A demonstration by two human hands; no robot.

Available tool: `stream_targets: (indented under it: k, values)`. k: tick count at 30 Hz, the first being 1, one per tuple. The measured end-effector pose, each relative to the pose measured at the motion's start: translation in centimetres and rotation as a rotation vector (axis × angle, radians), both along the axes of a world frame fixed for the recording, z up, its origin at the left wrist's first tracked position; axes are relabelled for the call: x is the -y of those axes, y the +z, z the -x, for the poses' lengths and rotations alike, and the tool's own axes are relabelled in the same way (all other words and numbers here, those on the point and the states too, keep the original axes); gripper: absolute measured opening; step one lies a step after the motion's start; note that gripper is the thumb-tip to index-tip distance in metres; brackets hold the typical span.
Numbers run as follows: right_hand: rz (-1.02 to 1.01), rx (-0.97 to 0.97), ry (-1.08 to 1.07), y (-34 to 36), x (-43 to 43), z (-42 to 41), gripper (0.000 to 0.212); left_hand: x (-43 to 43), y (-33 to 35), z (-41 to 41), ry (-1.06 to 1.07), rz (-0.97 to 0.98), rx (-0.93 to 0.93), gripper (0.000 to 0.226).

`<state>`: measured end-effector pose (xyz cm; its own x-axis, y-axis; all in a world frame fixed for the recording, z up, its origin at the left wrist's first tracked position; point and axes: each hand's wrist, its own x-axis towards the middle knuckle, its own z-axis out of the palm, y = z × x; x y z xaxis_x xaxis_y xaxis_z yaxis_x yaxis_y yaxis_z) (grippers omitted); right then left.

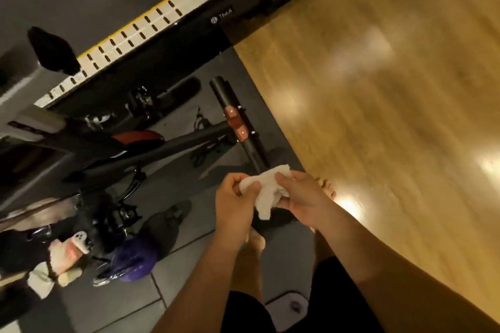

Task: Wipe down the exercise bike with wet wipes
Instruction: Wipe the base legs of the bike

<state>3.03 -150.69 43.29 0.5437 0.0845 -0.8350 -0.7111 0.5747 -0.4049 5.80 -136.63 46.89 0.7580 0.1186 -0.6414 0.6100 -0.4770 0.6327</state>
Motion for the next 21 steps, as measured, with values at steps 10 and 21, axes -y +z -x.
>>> stream_targets:
  k: [10,21]
  values:
    - [0.621,0.000,0.375,-25.3,-5.2,-4.1,0.012,-6.1,-26.6,-6.5,-0.287,-0.202,-0.073,0.009]
    - [0.997,0.259,0.868,-52.7,-11.4,-9.8,0.079,-8.0,-54.1,-9.6,-0.184,-0.191,-0.033,0.011]
